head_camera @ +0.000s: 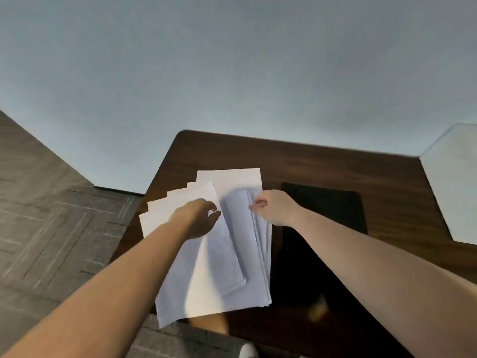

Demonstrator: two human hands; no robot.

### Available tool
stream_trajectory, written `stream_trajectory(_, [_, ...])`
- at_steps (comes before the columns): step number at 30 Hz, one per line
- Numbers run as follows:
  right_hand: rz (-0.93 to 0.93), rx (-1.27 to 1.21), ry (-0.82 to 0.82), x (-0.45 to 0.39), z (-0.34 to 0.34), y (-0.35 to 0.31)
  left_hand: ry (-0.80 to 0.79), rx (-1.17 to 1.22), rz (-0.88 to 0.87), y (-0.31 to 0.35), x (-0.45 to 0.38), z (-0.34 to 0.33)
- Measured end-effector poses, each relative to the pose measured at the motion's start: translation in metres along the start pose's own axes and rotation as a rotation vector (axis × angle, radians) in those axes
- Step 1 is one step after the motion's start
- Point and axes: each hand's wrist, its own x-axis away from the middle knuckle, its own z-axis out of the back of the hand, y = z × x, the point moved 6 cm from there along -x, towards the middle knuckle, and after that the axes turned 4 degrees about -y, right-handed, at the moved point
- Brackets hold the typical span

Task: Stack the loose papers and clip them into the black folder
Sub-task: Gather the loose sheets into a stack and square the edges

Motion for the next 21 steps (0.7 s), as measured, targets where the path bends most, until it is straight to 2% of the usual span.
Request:
stream_trajectory(6, [-0.083, 0.03, -0.099, -0.017, -0.045, 0.016, -0.125, 0.086, 0.161, -0.061, 0.003, -0.047])
stream_trajectory(12, [-0.1, 0.042, -0.107, -0.03, -0.057, 0.021, -0.154, 0.114, 0.208, -0.091, 0.0, -0.06])
stream_trajectory(15, [-0.109, 0.029, -0.099, -0.035, -0.061, 0.023, -0.118, 0.143, 0.266, -0.105, 0.0, -0.063])
stream_trajectory(18, [-0.157, -0.002, -0.034, -0.038, -0.064, 0.032, -0.048, 0.2, 0.431, -0.125, 0.007, -0.067])
stream_trajectory(21, [-0.268, -0.086, 0.003, -0.04, -0.068, 0.043, -0.015, 0.421, 0.681, -0.152, 0.018, -0.082])
